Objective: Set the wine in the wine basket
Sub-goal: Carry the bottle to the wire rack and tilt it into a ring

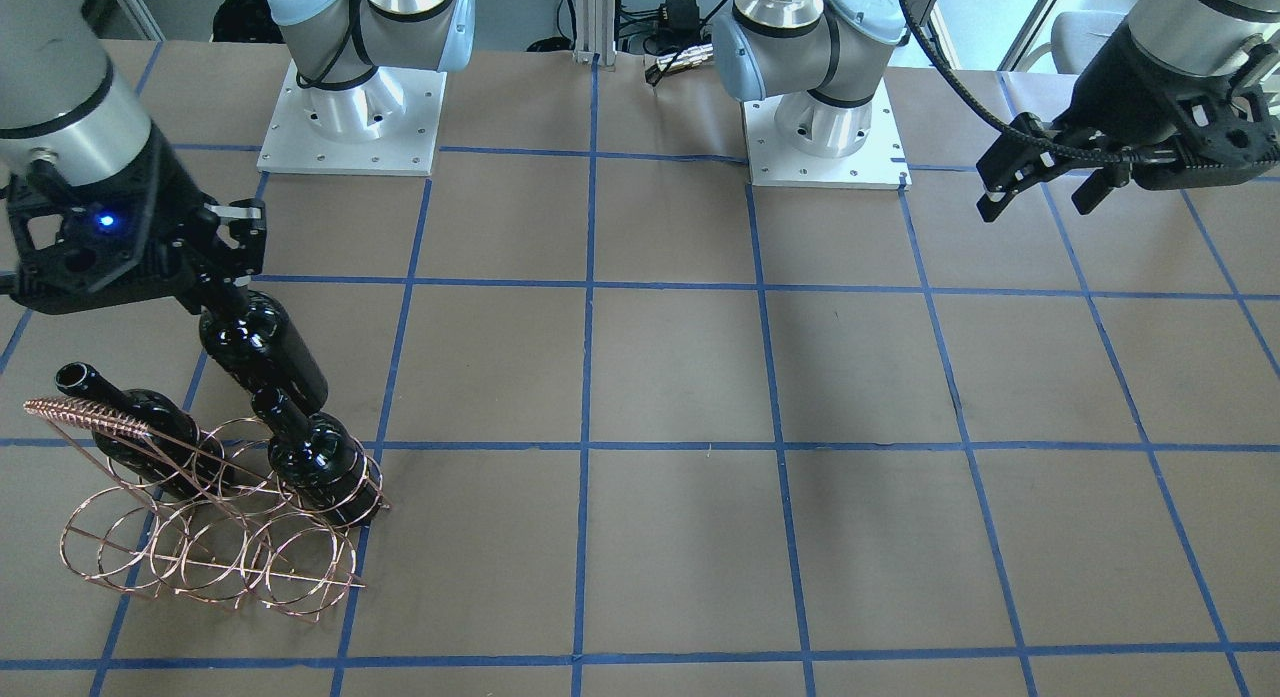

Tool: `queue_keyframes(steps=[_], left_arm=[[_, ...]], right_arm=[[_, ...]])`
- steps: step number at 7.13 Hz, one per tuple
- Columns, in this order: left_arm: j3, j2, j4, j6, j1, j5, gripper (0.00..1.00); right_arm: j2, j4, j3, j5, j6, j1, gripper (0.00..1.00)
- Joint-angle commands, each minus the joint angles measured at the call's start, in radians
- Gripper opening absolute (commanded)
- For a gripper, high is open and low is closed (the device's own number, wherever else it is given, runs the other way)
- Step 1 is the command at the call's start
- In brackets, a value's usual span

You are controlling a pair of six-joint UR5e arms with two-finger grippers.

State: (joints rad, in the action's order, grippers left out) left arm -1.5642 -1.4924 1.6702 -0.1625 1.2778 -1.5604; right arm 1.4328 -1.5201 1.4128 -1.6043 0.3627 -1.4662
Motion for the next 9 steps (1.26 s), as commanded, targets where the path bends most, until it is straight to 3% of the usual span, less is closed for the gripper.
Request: queue_keyframes(steps=[1,3,4,5,9], left_arm=[[0.001,0.004,-0.009,0.005,0.136,-0.003,1.0],[0.001,0.003,-0.004,0.012,0.204,0.005,1.0],[0.001,0.003,-0.007,0.097,0.215,0.098,1.0],[0.0,-0.008,-0.009,0.095,0.213,0.112,1.0],[-0.004,-0.012,-0.017,0.077,0.213,0.108,1.0]], right_arm=[[0.002,-0.008,-0.02,0.006,0.038,0.044,0.27],[-0.026,-0.061,-0.067,0.041,0.036,0.044,0.28],[-0.064,-0.133,-0.069,0.047,0.041,0.044,0.28],[-0.083,-0.165,-0.071,0.049,0.051,0.049,0.28],[-0.089,-0.146,-0.064,0.047,0.082,0.069,0.28]])
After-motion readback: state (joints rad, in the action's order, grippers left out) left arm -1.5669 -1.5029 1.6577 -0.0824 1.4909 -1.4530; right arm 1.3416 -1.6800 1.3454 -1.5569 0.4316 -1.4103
